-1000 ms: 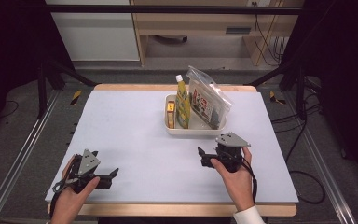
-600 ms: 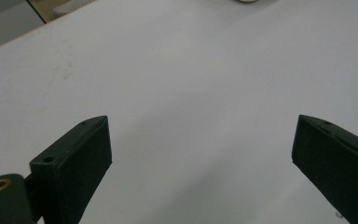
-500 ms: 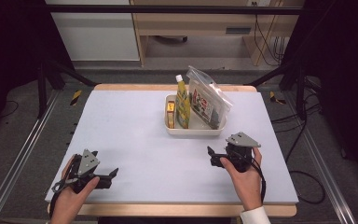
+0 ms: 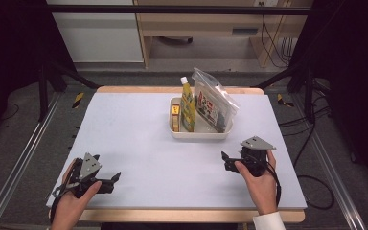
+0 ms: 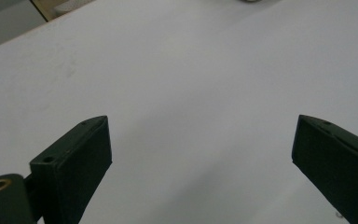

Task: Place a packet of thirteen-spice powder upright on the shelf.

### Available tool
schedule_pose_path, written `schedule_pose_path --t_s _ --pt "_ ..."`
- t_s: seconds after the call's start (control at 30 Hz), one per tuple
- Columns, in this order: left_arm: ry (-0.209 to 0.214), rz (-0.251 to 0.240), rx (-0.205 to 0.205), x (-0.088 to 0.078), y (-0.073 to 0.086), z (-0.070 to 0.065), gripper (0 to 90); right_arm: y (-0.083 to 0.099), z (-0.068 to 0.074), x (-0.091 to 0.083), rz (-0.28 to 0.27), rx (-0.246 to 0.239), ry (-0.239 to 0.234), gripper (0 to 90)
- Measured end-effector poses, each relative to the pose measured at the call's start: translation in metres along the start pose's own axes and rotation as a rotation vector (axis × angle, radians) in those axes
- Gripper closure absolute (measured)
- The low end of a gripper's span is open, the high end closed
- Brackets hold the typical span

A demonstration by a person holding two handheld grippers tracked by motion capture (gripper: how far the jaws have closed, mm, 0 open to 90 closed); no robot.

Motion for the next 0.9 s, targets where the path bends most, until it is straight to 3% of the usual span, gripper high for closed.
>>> schedule_pose_path --t_s 0.47,0.9 --pt "-0.007 -0.005 -0.008 -0.002 0.001 0.004 4.5 0.022 -0.016 0.011 0.078 -0.006 0.014 5.7" --pt "-0.018 -0.003 -0.017 -0.004 0.003 0.009 4.5 0.033 -0.034 0.014 0.118 0.035 0.04 7.0"
Point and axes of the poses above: each handheld gripper's, and its own axes: x roughly forward along the jaws, y roughly out of its underside, z roughly to its left, the point moved 8 cm from there along x, roughly forward along the jaws, and after that the axes turned 15 degrees about y, right-handed, at the moved point
